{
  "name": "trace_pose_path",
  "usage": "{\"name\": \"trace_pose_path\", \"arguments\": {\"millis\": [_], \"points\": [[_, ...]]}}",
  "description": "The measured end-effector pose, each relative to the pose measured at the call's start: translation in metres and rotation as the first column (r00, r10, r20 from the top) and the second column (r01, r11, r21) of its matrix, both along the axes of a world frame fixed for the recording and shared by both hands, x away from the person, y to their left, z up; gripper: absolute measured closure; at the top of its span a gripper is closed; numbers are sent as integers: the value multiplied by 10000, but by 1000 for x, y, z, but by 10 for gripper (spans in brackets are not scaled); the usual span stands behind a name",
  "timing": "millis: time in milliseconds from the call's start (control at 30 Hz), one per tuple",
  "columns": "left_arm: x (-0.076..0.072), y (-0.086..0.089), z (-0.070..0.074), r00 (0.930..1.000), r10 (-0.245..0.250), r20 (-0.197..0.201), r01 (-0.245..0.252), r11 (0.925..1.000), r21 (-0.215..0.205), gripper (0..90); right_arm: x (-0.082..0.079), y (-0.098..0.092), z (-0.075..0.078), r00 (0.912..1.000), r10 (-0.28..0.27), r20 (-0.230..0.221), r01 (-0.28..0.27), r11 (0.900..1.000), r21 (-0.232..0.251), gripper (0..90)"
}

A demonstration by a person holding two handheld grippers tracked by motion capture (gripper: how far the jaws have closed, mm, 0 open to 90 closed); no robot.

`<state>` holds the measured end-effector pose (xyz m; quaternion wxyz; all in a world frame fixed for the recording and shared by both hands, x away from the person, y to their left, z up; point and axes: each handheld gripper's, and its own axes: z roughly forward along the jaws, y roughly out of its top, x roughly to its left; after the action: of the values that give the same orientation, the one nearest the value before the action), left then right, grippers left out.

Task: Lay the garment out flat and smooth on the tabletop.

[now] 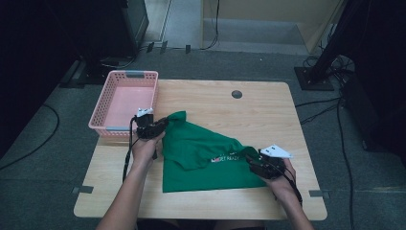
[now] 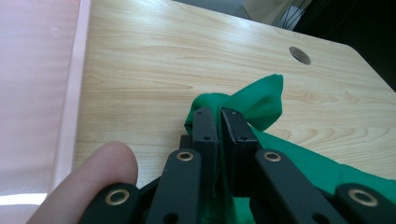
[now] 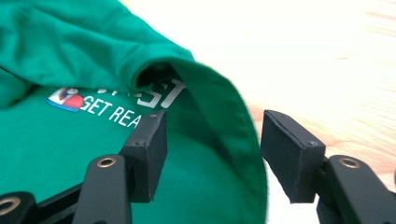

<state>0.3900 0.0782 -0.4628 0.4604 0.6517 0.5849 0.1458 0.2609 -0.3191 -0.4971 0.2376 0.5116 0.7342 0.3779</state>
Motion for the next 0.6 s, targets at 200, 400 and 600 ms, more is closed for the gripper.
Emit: {"name": "trace_pose_path", "arguments": {"millis": [200,400,600], "points": [[1,1,-1,10000,12,6,-12,10000,-7,864,-13,3,19,9986,356,398,-373,9984,429,419],[0,1,0,10000,-29,9,29,10000,14,864,-15,28,35,9922,989,759,-1028,9935,487,417],[0,1,-1,10000,-71,11,71,10000,-21,864,-9,55,41,9852,1487,847,-1536,9867,537,418]]}}
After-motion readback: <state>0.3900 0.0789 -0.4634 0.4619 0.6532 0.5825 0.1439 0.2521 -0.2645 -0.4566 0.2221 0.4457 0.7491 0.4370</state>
